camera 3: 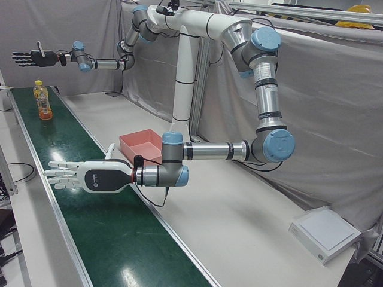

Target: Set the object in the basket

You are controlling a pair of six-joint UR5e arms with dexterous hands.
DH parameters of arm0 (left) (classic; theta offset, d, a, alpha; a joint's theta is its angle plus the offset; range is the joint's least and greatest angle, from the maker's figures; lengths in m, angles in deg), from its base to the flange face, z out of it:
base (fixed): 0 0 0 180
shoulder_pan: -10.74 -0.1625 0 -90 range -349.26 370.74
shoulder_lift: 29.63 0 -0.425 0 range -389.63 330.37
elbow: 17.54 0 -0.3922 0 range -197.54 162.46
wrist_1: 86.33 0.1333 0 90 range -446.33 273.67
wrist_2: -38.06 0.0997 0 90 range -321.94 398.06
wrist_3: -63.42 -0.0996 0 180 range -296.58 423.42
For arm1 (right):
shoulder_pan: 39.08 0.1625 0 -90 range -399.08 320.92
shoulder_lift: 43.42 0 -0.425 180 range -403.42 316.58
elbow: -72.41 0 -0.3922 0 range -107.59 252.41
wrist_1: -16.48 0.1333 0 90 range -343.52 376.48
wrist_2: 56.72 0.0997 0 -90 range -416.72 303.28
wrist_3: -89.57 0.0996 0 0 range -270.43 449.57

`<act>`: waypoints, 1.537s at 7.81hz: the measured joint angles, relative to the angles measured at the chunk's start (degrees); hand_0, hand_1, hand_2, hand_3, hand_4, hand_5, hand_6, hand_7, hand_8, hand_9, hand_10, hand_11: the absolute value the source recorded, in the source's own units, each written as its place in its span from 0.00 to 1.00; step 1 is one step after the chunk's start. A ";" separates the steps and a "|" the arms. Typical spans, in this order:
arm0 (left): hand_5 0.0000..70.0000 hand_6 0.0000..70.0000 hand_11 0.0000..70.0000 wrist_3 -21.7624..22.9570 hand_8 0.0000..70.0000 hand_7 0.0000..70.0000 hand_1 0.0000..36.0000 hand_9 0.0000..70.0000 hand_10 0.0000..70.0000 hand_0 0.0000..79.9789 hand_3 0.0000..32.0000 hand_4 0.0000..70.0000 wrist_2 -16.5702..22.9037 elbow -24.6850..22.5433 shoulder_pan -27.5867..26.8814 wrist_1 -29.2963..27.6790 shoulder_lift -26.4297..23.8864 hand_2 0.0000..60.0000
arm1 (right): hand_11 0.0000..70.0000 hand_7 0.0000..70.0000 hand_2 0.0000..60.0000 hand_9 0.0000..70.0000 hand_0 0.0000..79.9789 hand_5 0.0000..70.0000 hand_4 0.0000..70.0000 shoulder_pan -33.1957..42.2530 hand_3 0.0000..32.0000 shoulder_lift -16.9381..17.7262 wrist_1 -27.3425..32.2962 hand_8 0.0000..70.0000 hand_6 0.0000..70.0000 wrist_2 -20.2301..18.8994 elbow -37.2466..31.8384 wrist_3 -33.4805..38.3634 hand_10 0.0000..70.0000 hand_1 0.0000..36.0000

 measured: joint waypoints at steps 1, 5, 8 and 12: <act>0.09 0.00 0.06 -0.01 0.00 0.00 0.12 0.00 0.03 0.74 0.00 0.13 0.00 -0.05 0.09 0.27 0.01 0.00 | 0.00 0.00 0.00 0.00 0.00 0.00 0.00 -0.02 0.00 0.00 0.00 0.00 0.00 0.00 0.00 0.02 0.00 0.00; 0.08 0.00 0.06 -0.01 0.00 0.00 0.11 0.00 0.03 0.73 0.00 0.13 -0.05 -0.13 0.14 0.43 0.01 0.00 | 0.00 0.00 0.00 0.00 0.00 0.00 0.00 -0.03 0.00 0.02 0.00 0.00 0.00 0.00 0.00 -0.02 0.00 0.00; 0.09 0.00 0.06 -0.01 0.00 0.00 0.12 0.00 0.02 0.74 0.01 0.13 -0.04 -0.17 0.15 0.43 0.01 0.00 | 0.00 0.00 0.00 0.00 0.00 0.00 0.00 -0.05 0.00 0.00 0.00 0.00 0.00 0.00 -0.04 0.03 0.00 0.00; 0.09 0.00 0.05 -0.01 0.00 0.00 0.10 0.00 0.02 0.74 0.00 0.13 -0.02 -0.17 0.10 0.43 0.01 0.00 | 0.00 0.00 0.00 0.00 0.00 0.00 0.00 -0.05 0.00 0.02 0.00 0.00 0.00 0.00 -0.08 -0.05 0.00 0.00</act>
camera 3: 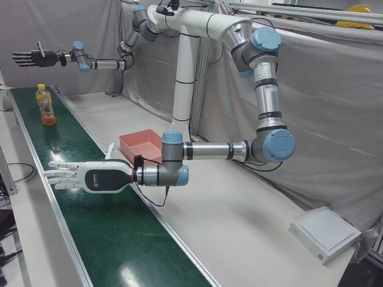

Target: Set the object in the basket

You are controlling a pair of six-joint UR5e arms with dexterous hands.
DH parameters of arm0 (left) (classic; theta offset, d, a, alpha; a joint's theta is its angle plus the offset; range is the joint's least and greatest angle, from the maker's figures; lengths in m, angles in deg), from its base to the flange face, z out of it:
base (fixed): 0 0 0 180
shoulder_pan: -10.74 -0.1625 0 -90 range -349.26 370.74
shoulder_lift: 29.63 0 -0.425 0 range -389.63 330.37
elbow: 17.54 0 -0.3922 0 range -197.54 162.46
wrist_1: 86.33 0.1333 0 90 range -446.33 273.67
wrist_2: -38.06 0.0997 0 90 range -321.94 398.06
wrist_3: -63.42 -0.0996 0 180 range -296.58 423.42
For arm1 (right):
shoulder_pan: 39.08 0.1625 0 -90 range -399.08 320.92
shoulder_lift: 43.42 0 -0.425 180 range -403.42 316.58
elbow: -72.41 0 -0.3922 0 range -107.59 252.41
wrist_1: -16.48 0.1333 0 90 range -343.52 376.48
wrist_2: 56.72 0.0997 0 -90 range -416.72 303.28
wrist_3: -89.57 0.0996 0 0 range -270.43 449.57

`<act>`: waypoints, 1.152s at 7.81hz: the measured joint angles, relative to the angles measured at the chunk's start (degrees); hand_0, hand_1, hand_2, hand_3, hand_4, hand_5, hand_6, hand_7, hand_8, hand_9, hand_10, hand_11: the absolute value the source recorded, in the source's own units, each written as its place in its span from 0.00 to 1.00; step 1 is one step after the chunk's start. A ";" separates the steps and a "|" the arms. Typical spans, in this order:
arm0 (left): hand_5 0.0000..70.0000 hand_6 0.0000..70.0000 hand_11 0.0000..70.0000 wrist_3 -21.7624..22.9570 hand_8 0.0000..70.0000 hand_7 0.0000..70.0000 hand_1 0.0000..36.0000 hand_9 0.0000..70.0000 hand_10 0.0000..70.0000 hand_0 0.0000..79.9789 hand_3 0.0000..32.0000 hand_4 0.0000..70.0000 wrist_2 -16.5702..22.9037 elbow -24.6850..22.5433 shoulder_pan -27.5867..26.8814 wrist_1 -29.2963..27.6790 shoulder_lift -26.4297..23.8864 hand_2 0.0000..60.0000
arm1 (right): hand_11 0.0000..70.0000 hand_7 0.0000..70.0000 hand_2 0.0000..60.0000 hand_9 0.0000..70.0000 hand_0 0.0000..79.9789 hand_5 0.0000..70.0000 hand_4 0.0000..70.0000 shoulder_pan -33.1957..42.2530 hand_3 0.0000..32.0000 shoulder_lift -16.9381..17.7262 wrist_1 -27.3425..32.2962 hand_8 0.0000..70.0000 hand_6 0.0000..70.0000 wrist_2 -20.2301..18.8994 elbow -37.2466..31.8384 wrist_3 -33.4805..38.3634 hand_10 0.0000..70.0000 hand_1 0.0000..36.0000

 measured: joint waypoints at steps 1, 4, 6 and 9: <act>0.09 0.00 0.06 0.00 0.00 0.00 0.10 0.00 0.02 0.73 0.00 0.13 -0.02 0.00 -0.02 0.00 0.00 0.00 | 0.00 0.00 0.00 0.00 0.00 0.00 0.00 0.00 0.00 0.00 0.00 0.00 0.00 0.00 0.00 0.03 0.00 0.00; 0.09 0.00 0.06 0.00 0.00 0.00 0.09 0.00 0.02 0.73 0.01 0.13 -0.01 0.00 -0.03 0.00 0.00 0.00 | 0.00 0.00 0.00 0.00 0.00 0.00 0.00 0.02 0.00 0.00 0.00 0.00 0.00 0.00 0.02 0.03 0.00 0.00; 0.10 0.00 0.06 0.03 0.00 0.00 0.10 0.00 0.02 0.73 0.01 0.13 0.01 0.00 -0.03 0.00 0.00 0.00 | 0.00 0.00 0.00 0.00 0.00 0.00 0.00 0.00 0.00 0.00 0.00 0.00 0.00 0.00 0.01 0.04 0.00 0.00; 0.09 0.00 0.06 0.03 0.00 0.00 0.09 0.00 0.02 0.73 0.01 0.13 -0.01 0.00 -0.06 0.00 0.00 0.00 | 0.00 0.00 0.00 0.00 0.00 0.00 0.00 0.02 0.00 0.00 0.00 0.00 0.00 0.00 0.00 0.01 0.00 0.00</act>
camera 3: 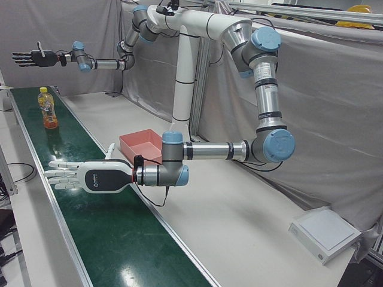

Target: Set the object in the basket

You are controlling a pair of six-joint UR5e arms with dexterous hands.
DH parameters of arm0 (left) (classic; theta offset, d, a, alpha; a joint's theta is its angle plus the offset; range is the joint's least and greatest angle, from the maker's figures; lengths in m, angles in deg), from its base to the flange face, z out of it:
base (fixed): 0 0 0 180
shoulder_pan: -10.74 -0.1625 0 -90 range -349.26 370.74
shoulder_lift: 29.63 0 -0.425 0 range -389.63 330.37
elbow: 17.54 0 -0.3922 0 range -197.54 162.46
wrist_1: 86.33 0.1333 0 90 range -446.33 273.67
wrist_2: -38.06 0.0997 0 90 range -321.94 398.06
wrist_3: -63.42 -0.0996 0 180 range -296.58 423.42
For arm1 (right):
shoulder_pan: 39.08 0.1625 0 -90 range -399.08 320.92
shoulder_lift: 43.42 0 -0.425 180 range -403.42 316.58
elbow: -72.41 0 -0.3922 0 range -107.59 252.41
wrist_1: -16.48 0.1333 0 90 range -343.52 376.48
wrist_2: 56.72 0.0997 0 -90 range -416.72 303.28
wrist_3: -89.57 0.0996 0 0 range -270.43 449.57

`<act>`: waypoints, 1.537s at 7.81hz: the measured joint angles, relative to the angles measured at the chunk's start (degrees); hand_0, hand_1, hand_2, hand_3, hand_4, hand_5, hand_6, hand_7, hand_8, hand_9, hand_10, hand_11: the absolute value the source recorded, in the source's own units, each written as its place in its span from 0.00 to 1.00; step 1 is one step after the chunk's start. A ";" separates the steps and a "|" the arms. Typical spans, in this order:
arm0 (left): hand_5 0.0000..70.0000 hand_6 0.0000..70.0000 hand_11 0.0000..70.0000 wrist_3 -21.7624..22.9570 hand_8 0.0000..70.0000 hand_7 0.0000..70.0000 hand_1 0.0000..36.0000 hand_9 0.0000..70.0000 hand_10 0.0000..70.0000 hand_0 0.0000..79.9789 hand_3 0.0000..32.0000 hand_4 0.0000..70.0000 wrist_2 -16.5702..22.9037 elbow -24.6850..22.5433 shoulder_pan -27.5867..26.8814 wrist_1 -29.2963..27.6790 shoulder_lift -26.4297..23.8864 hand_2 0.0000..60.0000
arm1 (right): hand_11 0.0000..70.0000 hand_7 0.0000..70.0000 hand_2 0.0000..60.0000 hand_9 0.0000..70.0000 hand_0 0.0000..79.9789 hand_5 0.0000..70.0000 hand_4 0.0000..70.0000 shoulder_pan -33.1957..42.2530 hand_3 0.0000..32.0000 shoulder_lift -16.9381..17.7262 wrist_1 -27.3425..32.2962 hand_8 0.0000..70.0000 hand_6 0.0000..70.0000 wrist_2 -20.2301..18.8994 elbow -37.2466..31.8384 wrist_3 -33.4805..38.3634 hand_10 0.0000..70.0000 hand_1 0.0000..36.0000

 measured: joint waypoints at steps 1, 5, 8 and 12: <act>0.09 0.00 0.06 0.00 0.00 0.00 0.09 0.00 0.02 0.73 0.00 0.13 -0.01 0.00 0.01 0.00 0.00 0.00 | 0.00 0.00 0.00 0.00 0.00 0.00 0.00 -0.01 0.00 0.00 0.00 0.00 0.00 0.00 0.00 0.02 0.00 0.00; 0.09 0.00 0.05 -0.03 0.00 0.00 0.10 0.00 0.02 0.73 0.01 0.13 -0.01 0.00 0.03 0.00 0.00 0.00 | 0.00 0.00 0.00 0.00 0.00 0.00 0.00 -0.02 0.00 -0.02 0.00 0.00 0.00 0.00 0.00 0.01 0.00 0.00; 0.09 0.00 0.05 -0.03 0.00 0.00 0.09 0.00 0.02 0.73 0.01 0.13 -0.02 0.00 0.01 0.00 0.00 0.00 | 0.00 0.00 0.00 0.00 0.00 0.00 0.00 -0.02 0.00 0.00 0.00 0.00 0.00 0.00 0.00 0.03 0.00 0.00; 0.09 0.00 0.05 -0.03 0.00 0.00 0.09 0.00 0.02 0.73 0.01 0.13 -0.05 0.00 0.03 0.00 0.00 0.00 | 0.00 0.00 0.00 0.00 0.00 0.00 0.00 -0.02 0.00 -0.05 0.00 0.00 0.00 0.00 0.00 0.03 0.00 0.00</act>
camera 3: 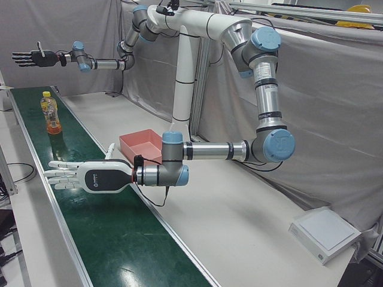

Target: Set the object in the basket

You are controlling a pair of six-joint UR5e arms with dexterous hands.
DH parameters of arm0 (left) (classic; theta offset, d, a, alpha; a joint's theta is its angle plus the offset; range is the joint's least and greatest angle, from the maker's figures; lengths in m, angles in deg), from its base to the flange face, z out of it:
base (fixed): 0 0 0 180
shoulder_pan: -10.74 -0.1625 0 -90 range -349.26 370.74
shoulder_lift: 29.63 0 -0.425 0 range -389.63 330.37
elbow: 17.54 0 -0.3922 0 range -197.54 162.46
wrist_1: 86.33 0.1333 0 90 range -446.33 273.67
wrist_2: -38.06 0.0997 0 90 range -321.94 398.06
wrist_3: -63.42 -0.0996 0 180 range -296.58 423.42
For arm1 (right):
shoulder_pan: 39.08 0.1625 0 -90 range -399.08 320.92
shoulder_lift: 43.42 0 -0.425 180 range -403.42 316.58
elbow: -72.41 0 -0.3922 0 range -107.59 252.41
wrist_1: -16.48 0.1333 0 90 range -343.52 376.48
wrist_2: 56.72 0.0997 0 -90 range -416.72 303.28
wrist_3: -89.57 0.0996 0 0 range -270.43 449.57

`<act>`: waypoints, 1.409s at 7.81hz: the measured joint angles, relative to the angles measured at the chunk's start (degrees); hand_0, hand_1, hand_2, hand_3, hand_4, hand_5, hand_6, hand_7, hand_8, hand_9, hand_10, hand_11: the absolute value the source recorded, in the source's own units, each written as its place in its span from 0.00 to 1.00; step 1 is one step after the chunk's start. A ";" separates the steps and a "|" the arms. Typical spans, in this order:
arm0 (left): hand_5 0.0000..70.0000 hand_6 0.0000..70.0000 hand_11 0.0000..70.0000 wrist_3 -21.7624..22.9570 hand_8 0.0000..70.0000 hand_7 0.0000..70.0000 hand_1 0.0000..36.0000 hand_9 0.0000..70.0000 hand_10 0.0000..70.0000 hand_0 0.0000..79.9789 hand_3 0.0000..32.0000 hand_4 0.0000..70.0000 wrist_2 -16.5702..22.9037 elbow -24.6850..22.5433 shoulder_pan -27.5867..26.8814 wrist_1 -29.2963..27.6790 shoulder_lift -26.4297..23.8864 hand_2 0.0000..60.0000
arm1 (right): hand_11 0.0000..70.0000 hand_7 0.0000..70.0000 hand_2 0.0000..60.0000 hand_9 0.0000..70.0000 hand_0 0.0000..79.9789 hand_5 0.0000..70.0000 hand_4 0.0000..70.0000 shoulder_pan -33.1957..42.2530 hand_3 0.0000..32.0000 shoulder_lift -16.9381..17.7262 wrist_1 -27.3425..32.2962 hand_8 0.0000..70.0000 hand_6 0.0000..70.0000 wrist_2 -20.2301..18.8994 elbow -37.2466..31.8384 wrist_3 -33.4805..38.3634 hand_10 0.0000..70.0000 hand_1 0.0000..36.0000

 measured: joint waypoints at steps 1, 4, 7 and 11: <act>0.09 0.00 0.05 0.03 0.00 0.00 0.09 0.00 0.02 0.73 0.01 0.13 0.03 0.00 0.00 0.00 0.00 0.00 | 0.00 0.00 0.00 0.00 0.00 0.00 0.00 0.00 0.00 0.01 0.00 0.00 0.00 0.00 0.00 0.02 0.00 0.00; 0.09 0.00 0.05 0.01 0.00 0.00 0.09 0.00 0.02 0.73 0.00 0.13 0.05 0.00 0.00 0.00 0.00 0.00 | 0.00 0.00 0.00 0.00 0.00 0.00 0.00 0.00 0.00 0.05 0.00 0.00 0.00 0.00 0.00 0.02 0.00 0.00; 0.09 0.00 0.04 0.00 0.00 0.00 0.09 0.00 0.01 0.73 0.00 0.13 0.08 0.00 -0.06 0.00 0.00 0.00 | 0.00 0.00 0.00 0.00 0.00 0.00 0.00 0.00 0.00 0.05 0.00 0.00 0.00 0.00 0.00 0.00 0.00 0.00; 0.08 0.00 0.04 0.00 0.00 0.00 0.09 0.00 0.01 0.73 0.00 0.13 0.05 0.00 -0.10 0.00 0.00 0.00 | 0.00 0.00 0.00 0.00 0.00 0.00 0.00 0.00 0.00 0.05 0.00 0.00 0.00 0.00 0.00 0.02 0.00 0.00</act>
